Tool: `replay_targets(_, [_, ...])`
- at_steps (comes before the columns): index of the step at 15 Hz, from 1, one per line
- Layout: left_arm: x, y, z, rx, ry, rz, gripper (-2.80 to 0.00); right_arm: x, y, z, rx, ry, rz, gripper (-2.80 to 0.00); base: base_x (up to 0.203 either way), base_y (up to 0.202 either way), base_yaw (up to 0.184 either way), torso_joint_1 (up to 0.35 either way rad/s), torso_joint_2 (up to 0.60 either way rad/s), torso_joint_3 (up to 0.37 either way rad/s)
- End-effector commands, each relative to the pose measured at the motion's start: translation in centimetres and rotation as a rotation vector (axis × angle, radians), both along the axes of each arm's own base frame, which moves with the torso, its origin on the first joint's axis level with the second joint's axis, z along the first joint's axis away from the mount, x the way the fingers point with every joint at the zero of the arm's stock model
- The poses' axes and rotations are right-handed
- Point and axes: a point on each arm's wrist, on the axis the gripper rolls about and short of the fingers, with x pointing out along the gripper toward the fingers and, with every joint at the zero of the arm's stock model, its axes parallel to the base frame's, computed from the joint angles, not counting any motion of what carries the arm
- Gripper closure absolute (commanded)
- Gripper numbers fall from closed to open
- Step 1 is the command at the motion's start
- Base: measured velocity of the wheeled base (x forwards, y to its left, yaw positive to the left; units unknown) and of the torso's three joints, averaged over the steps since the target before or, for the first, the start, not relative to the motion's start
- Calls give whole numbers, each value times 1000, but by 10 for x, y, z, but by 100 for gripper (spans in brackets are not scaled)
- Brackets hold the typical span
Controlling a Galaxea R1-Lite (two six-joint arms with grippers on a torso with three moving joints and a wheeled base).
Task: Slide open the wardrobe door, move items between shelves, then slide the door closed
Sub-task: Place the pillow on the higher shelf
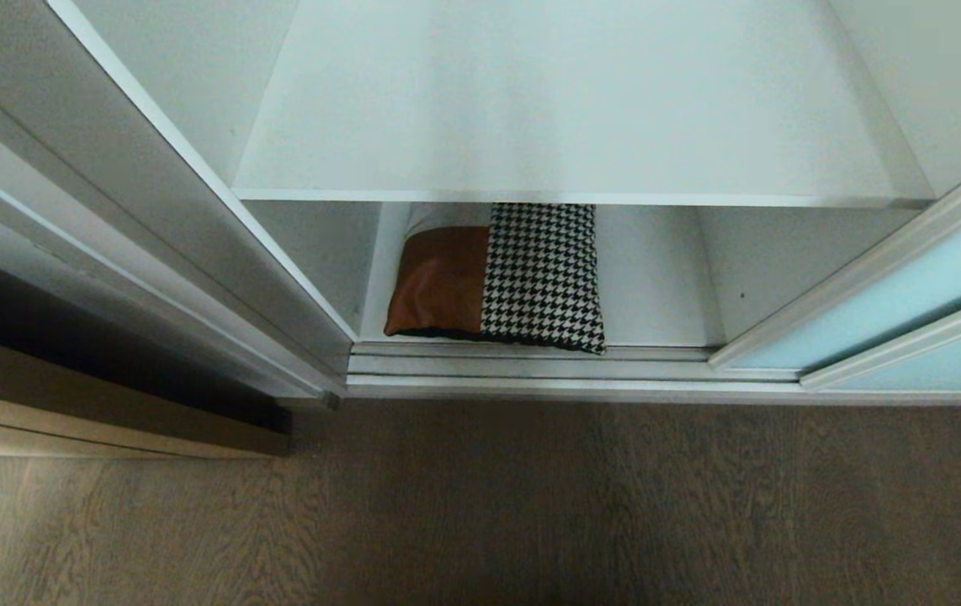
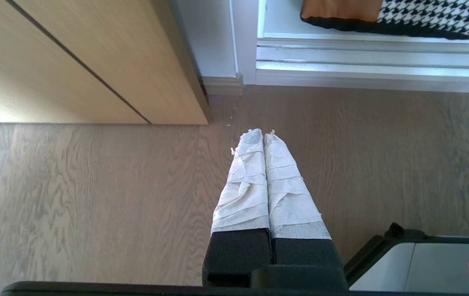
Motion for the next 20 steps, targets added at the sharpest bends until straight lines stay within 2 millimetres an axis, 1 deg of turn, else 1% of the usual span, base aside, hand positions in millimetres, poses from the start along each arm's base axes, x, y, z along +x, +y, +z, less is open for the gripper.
replay_targets(1, [0,0,0,0,2,0,0,11,0,41,43,47,5,0,0,0,0,0,0,0])
replay_targets(2, [0,0,0,0,2,1,0,19,0,56,70,90,6,0,0,0,0,0,0,0])
replay_targets(3, [0,0,0,0,2,0,0,30,0,66,87,144,5,0,0,0,0,0,0,0])
replay_targets(4, [0,0,0,0,2,1,0,44,0,71,98,207,2,0,0,0,0,0,0,0])
replay_targets(6, [0,0,0,0,2,0,0,79,1,76,142,359,-16,0,0,0,0,0,0,0])
replay_targets(8, [0,0,0,0,2,0,0,114,1,72,205,498,-25,0,0,0,0,0,0,0])
replay_targets(10, [0,0,0,0,1,1,0,145,4,64,258,631,28,0,0,0,0,0,0,0])
replay_targets(12, [0,0,0,0,1,0,0,169,7,54,296,724,128,0,0,0,0,0,0,0])
replay_targets(13, [0,0,0,0,2,0,0,181,7,48,294,754,151,0,0,0,0,0,0,0])
replay_targets(16, [0,0,0,0,1,0,0,221,8,31,282,751,186,0,0,0,0,0,0,0])
replay_targets(18, [0,0,0,0,1,0,0,248,8,11,270,768,194,0,0,0,0,0,0,0])
replay_targets(20, [0,0,0,0,2,1,0,267,10,-7,259,756,215,0,0,0,0,0,0,0])
